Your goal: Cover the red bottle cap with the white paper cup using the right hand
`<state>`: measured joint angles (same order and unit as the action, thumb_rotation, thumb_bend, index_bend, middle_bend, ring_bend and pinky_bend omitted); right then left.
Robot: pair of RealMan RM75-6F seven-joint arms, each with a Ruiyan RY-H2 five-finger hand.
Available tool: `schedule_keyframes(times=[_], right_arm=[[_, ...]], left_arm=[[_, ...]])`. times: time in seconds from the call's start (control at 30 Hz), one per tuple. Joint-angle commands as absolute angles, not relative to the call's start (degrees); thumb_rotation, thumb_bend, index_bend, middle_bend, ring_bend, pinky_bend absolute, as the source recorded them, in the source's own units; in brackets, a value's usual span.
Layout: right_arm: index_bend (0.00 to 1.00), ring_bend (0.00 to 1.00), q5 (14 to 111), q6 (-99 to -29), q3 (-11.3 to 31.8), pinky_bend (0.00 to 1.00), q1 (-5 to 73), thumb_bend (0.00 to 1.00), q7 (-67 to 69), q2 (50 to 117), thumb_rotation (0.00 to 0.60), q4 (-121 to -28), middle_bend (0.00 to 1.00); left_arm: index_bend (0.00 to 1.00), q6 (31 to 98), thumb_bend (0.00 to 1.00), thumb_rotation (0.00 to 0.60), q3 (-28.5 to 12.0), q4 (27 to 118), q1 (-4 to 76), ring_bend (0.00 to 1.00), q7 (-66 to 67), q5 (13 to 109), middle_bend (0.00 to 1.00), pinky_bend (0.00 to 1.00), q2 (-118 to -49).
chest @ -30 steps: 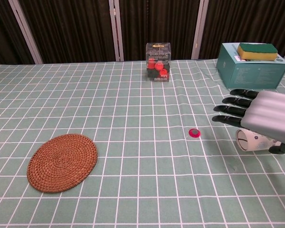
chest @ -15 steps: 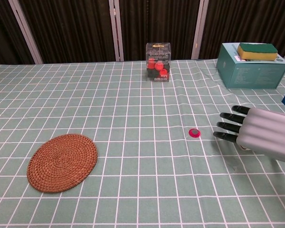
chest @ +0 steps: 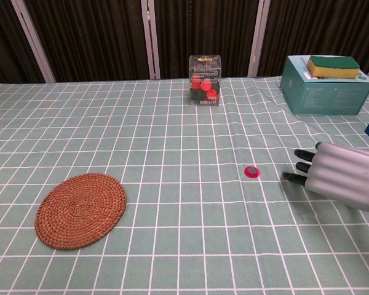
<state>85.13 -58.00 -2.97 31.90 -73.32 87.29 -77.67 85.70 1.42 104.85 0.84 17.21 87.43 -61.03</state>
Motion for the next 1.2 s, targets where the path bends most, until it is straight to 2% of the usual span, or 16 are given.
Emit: schedule_keyframes(times=[0.03, 0.43, 0.53, 0.73, 0.93, 1.2], right_arm=[[0.20, 0.27, 87.8, -59.6, -3.2, 0.62, 32.2, 0.34, -69.6, 88.1, 0.600, -74.8, 0.40], [0.23, 0.30, 93.3, -64.5, -2.8, 0.63, 32.7, 0.37, -57.1, 88.1, 0.600, -72.3, 0.43], [0.23, 0.30, 93.2, -67.1, -0.8, 0.64, 32.7, 0.37, -49.2, 87.5, 0.600, -74.1, 0.43], [0.23, 0.30, 90.3, -67.7, 3.8, 0.64, 34.0, 0.36, -33.7, 86.7, 0.600, -78.7, 0.43], [0.23, 0.30, 84.7, -65.1, 8.0, 0.64, 35.2, 0.36, -20.6, 89.2, 0.600, -80.0, 0.43], [0.23, 0.30, 80.4, -61.1, 11.7, 0.62, 38.4, 0.36, -12.6, 94.5, 0.600, -76.9, 0.43]], left_arm=[[0.00, 85.7, 0.00, 0.600, 1.4, 104.8, 0.9, 0.00, 17.2, 87.4, 0.00, 0.00, -61.1], [0.00, 85.5, 0.00, 0.600, 1.5, 105.0, 0.9, 0.00, 17.5, 87.3, 0.00, 0.00, -61.1], [0.00, 85.4, 0.00, 0.600, 1.5, 105.0, 0.9, 0.00, 17.2, 87.3, 0.00, 0.00, -61.0], [0.00, 85.5, 0.00, 0.600, 1.6, 105.1, 0.9, 0.00, 17.3, 87.4, 0.00, 0.00, -61.0], [0.00, 85.5, 0.00, 0.600, 1.6, 105.2, 0.9, 0.00, 17.1, 87.4, 0.00, 0.00, -60.9], [0.00, 84.7, 0.00, 0.600, 1.5, 105.2, 1.2, 0.00, 17.0, 86.7, 0.00, 0.00, -60.9]])
